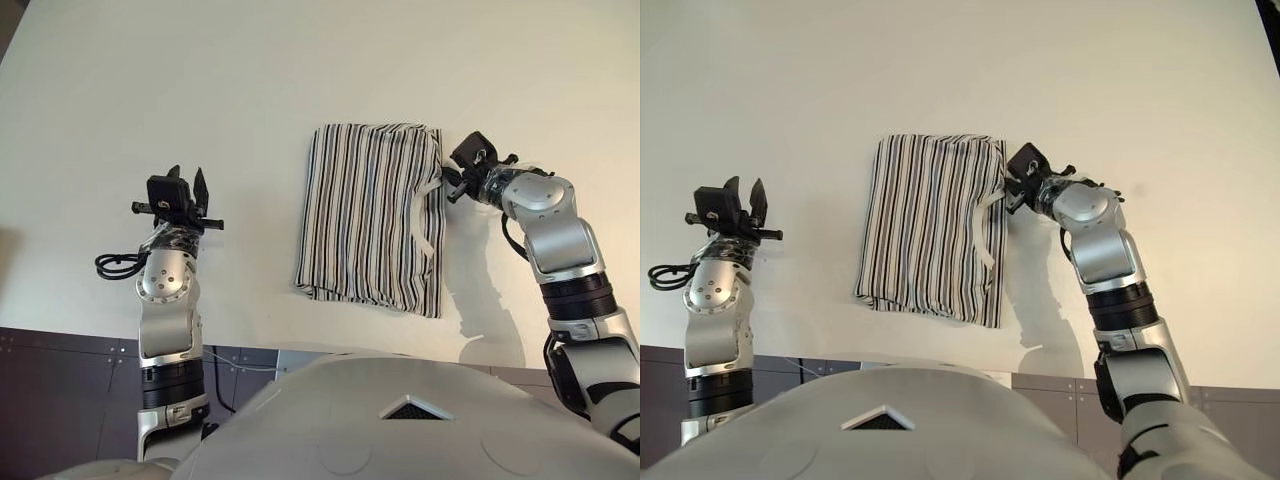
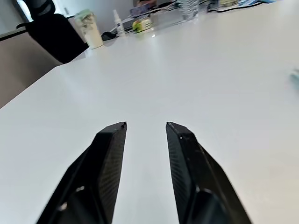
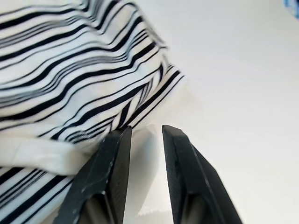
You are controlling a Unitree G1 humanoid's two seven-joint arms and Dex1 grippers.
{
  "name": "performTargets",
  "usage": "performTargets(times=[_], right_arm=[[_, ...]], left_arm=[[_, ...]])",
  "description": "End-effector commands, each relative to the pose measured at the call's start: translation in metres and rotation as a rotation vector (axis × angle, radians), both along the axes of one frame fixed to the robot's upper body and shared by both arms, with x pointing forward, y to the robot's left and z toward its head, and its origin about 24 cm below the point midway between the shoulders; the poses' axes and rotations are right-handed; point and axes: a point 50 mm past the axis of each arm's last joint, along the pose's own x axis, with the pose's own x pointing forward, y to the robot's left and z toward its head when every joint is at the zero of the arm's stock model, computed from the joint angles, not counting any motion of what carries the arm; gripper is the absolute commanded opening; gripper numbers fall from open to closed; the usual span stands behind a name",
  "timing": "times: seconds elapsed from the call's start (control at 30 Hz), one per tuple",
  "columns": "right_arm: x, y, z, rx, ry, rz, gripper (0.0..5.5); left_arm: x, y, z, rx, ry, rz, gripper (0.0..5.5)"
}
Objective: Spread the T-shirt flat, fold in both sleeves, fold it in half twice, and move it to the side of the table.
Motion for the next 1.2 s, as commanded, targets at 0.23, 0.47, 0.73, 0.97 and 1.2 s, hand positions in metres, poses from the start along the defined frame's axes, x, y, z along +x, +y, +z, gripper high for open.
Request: performTargets(times=[0.23, 0.47, 0.73, 0.97, 1.2], right_arm=[[-0.144, -0.044, 0.026, -0.337, -0.109, 1.019, 2.14], [-0.151, -0.037, 0.017, -0.365, -0.231, 1.145, 3.21], [-0.138, -0.011, 0.002, -0.342, -0.322, 1.119, 3.21], [-0.131, -0.005, 0.001, -0.319, -0.36, 1.205, 3.21], [-0.129, -0.007, -0.005, -0.305, -0.375, 1.299, 1.86]], left_arm=[[-0.07, -0.017, 0.004, 0.543, 0.316, -1.038, 2.09], [-0.07, -0.026, 0.002, 0.686, 0.168, -1.187, 3.12], [-0.061, -0.031, -0.017, 0.762, 0.149, -1.417, 3.12], [-0.058, -0.034, -0.026, 0.762, 0.132, -1.534, 2.67], [-0.066, -0.035, -0.03, 0.755, 0.123, -1.59, 1.3]])
